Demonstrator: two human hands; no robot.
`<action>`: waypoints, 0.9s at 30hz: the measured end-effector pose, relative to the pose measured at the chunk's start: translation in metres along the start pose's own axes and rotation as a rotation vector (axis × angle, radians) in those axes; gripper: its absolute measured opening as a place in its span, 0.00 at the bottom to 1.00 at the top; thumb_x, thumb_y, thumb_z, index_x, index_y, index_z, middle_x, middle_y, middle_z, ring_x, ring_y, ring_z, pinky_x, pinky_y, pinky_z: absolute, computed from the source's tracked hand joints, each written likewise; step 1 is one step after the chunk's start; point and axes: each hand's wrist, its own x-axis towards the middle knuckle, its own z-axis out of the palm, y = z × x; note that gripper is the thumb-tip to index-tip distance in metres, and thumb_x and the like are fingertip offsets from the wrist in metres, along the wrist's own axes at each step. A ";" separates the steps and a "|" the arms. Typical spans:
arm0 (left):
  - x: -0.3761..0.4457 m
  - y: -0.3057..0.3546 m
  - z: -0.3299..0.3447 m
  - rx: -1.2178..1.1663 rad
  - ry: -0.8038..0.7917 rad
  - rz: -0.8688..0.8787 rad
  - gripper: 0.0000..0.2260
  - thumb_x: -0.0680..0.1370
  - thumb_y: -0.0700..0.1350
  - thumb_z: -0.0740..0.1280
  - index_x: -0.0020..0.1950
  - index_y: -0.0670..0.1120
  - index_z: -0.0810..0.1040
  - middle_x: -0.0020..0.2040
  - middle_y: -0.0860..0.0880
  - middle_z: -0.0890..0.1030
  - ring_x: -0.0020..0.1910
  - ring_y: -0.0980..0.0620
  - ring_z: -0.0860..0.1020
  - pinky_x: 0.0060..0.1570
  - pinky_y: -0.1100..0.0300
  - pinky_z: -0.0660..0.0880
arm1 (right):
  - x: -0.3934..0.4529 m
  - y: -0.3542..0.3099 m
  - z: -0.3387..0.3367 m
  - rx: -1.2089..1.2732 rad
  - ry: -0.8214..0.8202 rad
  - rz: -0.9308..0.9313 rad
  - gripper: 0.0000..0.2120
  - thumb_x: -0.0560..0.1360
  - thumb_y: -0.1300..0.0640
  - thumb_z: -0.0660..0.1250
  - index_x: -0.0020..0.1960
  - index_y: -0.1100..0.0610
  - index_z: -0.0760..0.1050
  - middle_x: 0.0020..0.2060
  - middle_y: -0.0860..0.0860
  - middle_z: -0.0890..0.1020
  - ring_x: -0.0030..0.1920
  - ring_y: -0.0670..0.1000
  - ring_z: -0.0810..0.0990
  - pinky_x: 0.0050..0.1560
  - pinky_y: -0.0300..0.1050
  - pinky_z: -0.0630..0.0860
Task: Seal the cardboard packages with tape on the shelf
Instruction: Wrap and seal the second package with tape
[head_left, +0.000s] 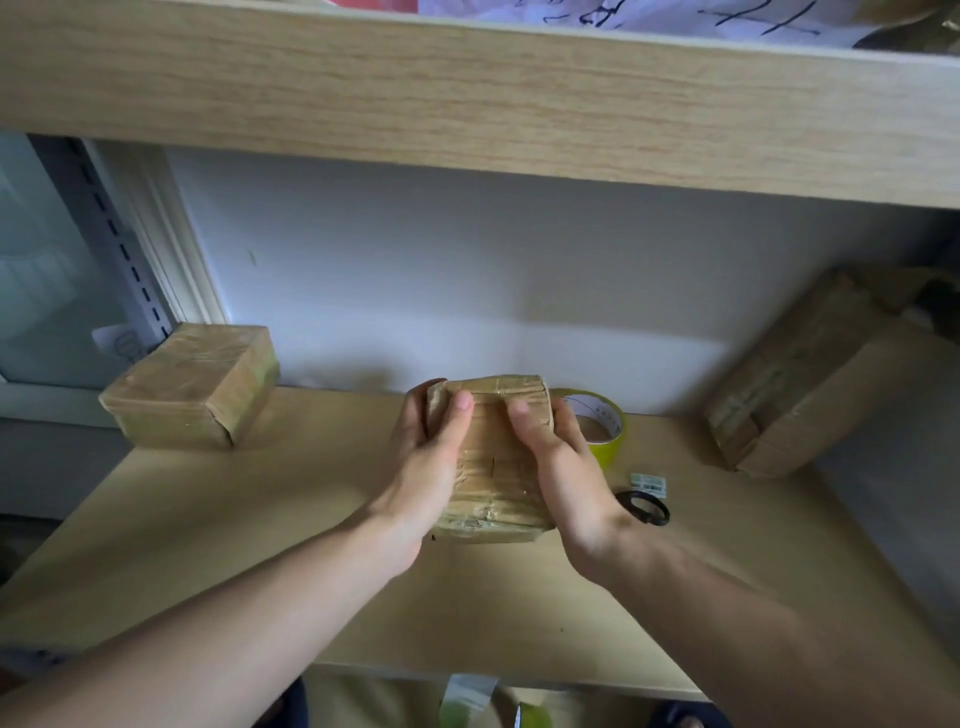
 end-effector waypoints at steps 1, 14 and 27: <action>0.000 -0.002 0.004 0.046 0.017 0.060 0.11 0.82 0.57 0.64 0.64 0.60 0.73 0.62 0.56 0.78 0.61 0.56 0.78 0.58 0.61 0.74 | 0.001 -0.002 0.001 -0.023 0.036 0.011 0.14 0.80 0.36 0.64 0.62 0.40 0.73 0.55 0.41 0.83 0.57 0.43 0.82 0.59 0.47 0.78; 0.007 -0.004 0.008 0.067 0.066 0.050 0.10 0.83 0.54 0.64 0.49 0.48 0.74 0.40 0.56 0.75 0.43 0.54 0.73 0.45 0.62 0.71 | 0.007 -0.001 -0.005 -0.152 0.128 0.077 0.33 0.80 0.31 0.58 0.80 0.46 0.61 0.71 0.42 0.71 0.74 0.49 0.69 0.75 0.50 0.64; 0.003 0.000 0.012 0.014 0.026 -0.147 0.12 0.85 0.57 0.59 0.47 0.57 0.79 0.47 0.58 0.79 0.44 0.60 0.76 0.46 0.60 0.74 | 0.018 0.011 -0.014 -0.452 0.181 -0.241 0.17 0.86 0.50 0.56 0.50 0.56 0.81 0.44 0.51 0.85 0.49 0.54 0.81 0.57 0.51 0.77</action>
